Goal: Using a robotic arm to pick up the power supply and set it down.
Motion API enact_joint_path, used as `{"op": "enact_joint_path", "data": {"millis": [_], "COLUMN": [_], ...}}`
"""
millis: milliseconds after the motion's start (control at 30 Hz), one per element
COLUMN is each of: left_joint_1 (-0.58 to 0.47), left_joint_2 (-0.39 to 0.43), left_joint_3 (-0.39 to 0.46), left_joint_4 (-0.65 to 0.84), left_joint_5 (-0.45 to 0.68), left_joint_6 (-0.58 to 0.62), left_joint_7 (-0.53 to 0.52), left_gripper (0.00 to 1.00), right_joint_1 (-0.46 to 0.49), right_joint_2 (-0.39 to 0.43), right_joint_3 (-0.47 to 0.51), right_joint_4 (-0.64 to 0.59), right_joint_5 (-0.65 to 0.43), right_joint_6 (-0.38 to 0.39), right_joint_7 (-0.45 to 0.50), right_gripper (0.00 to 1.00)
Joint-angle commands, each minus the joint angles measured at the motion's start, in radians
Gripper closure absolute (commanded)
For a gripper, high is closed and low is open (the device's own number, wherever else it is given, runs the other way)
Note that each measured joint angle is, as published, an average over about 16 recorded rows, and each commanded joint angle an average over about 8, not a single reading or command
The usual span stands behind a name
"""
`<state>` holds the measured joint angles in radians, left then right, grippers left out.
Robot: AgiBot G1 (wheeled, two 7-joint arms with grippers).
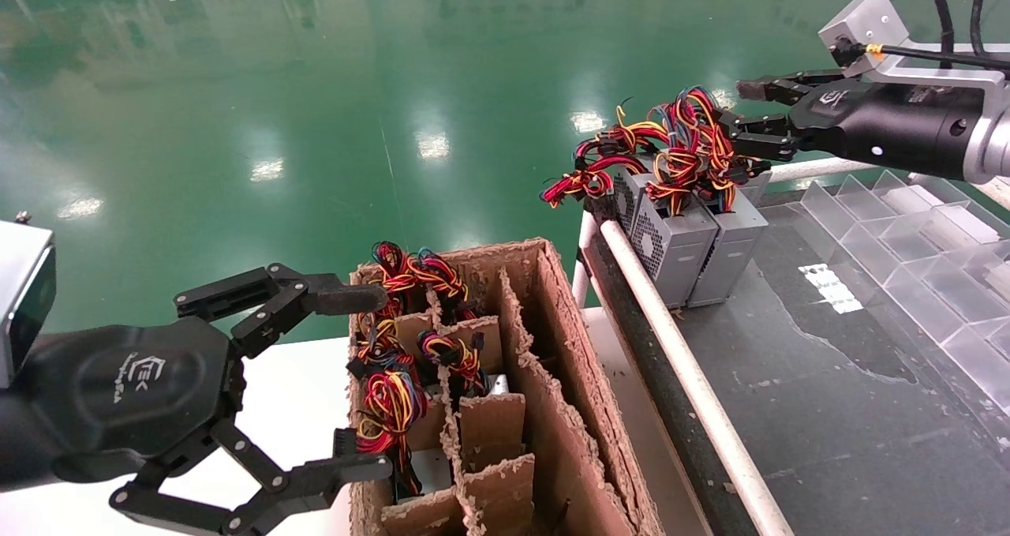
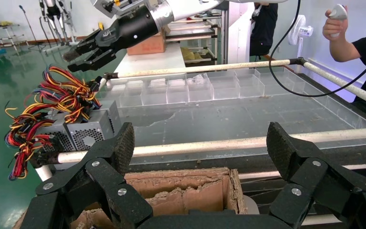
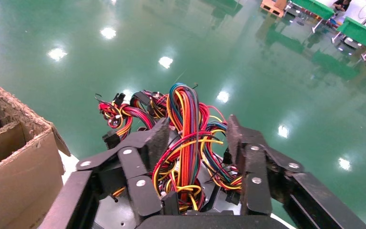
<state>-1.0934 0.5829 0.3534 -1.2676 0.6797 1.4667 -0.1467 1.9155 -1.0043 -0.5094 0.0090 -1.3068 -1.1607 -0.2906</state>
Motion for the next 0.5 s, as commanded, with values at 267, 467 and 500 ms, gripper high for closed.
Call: {"op": "enact_joint_path", "data": {"millis": [267,467,500], "left_joint_1": [0.000,0.000,0.000], "left_joint_2": [0.000,0.000,0.000], "left_joint_3": [0.000,0.000,0.000], "left_joint_4": [0.000,0.000,0.000], "left_joint_5": [0.000,0.000,0.000], "left_joint_6": [0.000,0.000,0.000], "left_joint_7": [0.000,0.000,0.000], "left_gripper": [0.00,0.00,0.00], "right_joint_1": [0.028,0.033,0.027], "right_joint_2": [0.036,0.068,0.072], "right_joint_3": [0.034,0.072,0.076], "right_joint_4": [0.007,0.033,0.043], "right_joint_5": [0.049,0.109,0.116], "right_joint_6": [-0.121,-0.228,-0.236], "right_joint_7": [0.021,0.030,0.033], "right_gripper": [0.00,0.00,0.00]}}
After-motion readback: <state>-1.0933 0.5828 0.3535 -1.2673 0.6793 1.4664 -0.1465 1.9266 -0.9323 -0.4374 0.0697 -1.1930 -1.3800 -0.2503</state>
